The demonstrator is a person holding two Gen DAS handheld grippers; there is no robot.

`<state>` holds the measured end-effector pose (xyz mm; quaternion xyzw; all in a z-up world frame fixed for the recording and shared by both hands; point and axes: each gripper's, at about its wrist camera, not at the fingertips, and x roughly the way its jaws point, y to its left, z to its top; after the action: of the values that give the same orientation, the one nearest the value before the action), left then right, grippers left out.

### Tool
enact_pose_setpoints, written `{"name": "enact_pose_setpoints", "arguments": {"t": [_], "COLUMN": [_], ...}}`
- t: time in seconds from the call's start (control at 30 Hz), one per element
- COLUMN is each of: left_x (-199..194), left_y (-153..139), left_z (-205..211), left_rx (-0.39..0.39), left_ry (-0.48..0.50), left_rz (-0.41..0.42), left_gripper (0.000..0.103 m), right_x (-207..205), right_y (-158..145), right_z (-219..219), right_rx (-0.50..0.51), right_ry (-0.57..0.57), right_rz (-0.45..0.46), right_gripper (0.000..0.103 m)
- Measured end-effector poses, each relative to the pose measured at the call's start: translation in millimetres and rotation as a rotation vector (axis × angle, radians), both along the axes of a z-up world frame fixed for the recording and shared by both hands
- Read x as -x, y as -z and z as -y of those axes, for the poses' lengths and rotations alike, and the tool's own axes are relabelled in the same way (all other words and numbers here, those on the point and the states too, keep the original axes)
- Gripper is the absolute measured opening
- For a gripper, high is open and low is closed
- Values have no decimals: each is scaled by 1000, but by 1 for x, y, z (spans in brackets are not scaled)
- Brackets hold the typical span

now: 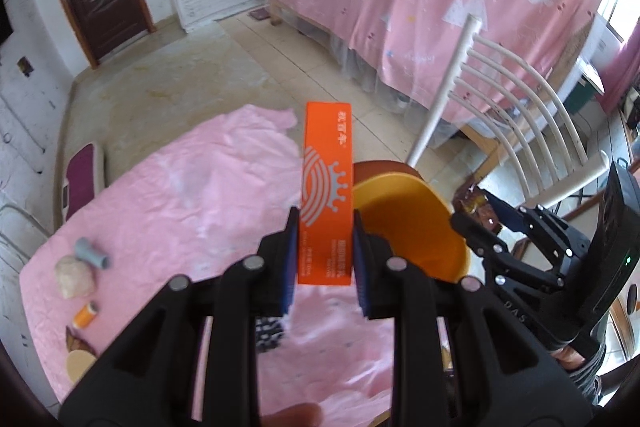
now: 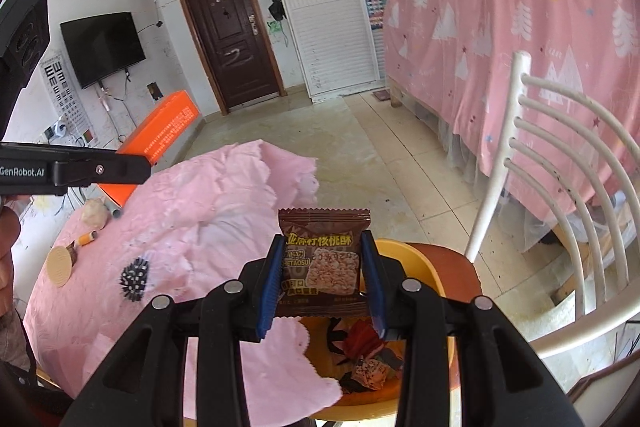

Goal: Collect trash
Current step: 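Carry the orange box and snack packet to the orange basket and release both, then move both open tools back over the bed items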

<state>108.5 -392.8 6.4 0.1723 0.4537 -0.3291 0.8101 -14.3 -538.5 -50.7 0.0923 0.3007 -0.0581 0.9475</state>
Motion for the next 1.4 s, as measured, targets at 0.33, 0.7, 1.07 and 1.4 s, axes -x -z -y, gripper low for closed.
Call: {"name": "enact_pose_setpoints", "arguments": {"t": [0.33, 0.7, 1.07, 1.4], "left_x": [9, 9, -2, -14], "left_y": [19, 29, 16, 1], "left_z": [40, 54, 9, -49], "left_rx": [-45, -41, 2, 60], "left_ry": [58, 92, 35, -34], "left_rz": [-19, -47, -50, -37], "left_gripper": [22, 42, 42, 42], "right_x": [1, -7, -20, -41], "right_y": [12, 18, 7, -10], "right_z": [18, 17, -10, -61], "right_rx": [-33, -38, -2, 56], "right_ry": [25, 51, 17, -51], "right_rz": [-13, -45, -49, -53], "right_gripper": [27, 34, 48, 48]}}
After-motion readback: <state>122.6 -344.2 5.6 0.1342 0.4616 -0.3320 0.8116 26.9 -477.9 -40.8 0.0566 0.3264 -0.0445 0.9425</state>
